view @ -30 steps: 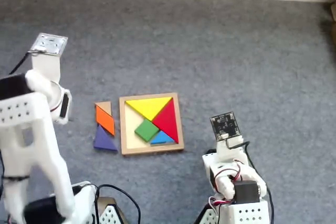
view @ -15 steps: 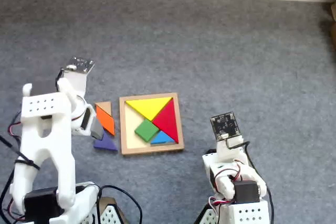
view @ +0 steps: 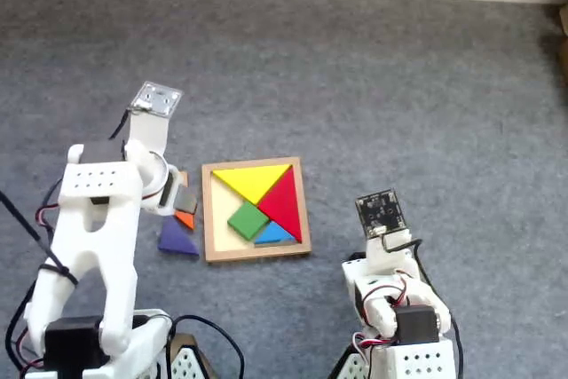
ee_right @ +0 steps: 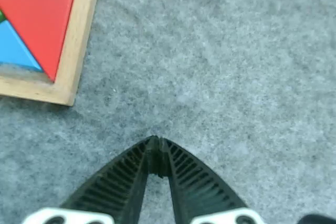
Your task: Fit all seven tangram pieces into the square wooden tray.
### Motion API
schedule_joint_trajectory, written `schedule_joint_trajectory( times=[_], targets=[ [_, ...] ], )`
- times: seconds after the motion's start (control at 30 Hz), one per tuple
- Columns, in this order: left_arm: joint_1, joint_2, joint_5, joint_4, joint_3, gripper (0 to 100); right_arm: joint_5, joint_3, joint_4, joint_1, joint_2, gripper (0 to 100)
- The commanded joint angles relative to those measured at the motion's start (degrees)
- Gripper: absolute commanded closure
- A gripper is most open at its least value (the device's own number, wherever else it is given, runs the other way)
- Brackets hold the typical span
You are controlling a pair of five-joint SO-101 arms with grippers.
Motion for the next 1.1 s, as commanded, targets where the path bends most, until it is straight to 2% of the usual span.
schedule_joint_trajectory(
  times=[0.0, 0.33, 0.53, 0.83, 1.07],
  targets=[
    [1.19, -0.13, 0.62, -4.66, 2.42, 71, 0.00, 7.34, 0.31, 0.66, -0.22, 99.1],
    [1.19, 0.31, 0.70, -12.57, 6.46, 71, 0.00, 7.34, 0.31, 0.66, -0.22, 99.1],
    [1.27, 10.42, 2.11, -18.37, 4.00, 71, 0.00, 7.34, 0.31, 0.66, -0.22, 99.1],
    [1.10, 25.71, 2.11, -7.03, -12.62, 71, 0.00, 7.34, 0.31, 0.66, -0.22, 99.1],
    [1.80, 30.99, 2.02, -3.52, -18.42, 75, 0.00, 7.34, 0.31, 0.66, -0.22, 99.1]
  ],
)
